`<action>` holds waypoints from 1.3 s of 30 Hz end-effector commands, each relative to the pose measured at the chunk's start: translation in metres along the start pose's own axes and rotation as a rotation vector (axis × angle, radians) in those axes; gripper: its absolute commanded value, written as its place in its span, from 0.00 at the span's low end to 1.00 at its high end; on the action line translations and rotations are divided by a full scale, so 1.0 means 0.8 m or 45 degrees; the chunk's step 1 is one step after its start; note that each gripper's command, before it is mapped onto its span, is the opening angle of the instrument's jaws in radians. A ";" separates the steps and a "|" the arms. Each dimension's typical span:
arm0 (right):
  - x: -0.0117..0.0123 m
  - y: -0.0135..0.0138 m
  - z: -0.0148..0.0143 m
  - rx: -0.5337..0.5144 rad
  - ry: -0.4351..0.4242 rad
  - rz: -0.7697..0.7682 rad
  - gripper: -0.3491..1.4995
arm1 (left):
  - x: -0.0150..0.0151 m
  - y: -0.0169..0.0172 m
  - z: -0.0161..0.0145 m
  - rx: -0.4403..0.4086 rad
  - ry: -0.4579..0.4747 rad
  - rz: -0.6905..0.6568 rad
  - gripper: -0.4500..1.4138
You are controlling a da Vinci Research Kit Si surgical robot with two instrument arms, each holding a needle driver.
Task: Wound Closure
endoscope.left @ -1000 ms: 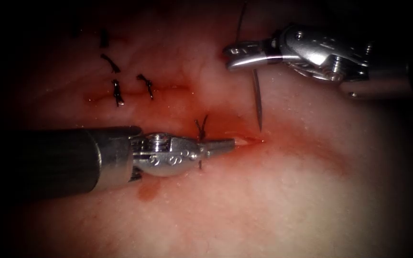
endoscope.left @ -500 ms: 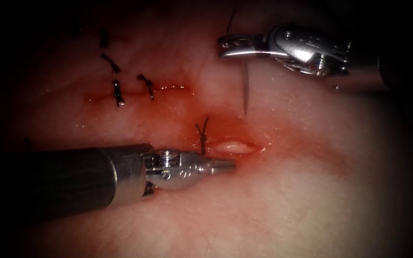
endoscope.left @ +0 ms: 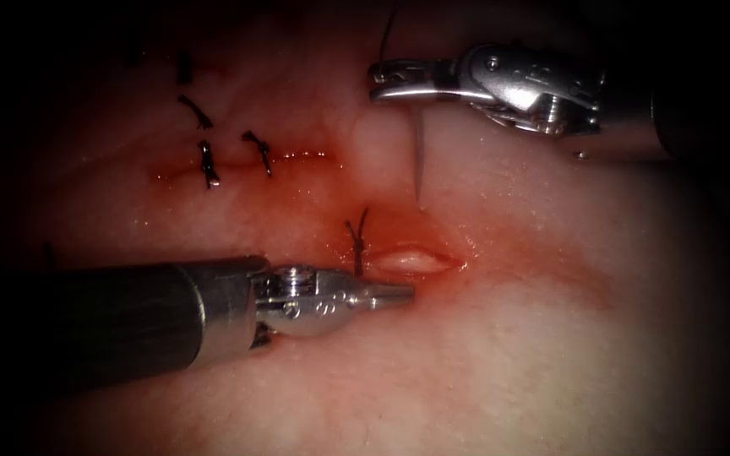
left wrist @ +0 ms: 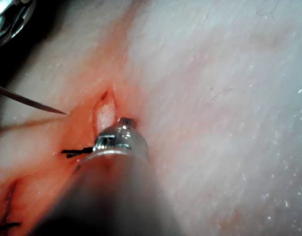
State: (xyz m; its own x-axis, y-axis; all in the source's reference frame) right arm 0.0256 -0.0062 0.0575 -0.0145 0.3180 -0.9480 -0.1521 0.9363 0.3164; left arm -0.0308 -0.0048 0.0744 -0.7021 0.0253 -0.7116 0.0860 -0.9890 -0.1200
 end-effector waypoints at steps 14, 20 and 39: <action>-0.0027 -0.0007 0.0006 0.001 -0.021 -0.040 0.00 | 0.0002 -0.0004 0.0005 0.001 0.001 0.001 0.13; -0.0029 -0.0004 0.0008 -0.015 -0.009 -0.019 0.00 | 0.0003 -0.0003 0.0005 0.001 0.001 0.001 0.12; -0.0122 -0.0110 -0.0034 0.052 -0.024 -0.114 0.00 | 0.0001 -0.0011 -0.0011 0.004 -0.007 0.000 0.11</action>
State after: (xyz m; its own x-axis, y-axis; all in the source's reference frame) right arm 0.0232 -0.0184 0.0638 0.0212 0.2465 -0.9689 -0.1171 0.9631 0.2424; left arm -0.0297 -0.0040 0.0734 -0.7084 0.0254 -0.7054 0.0825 -0.9895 -0.1186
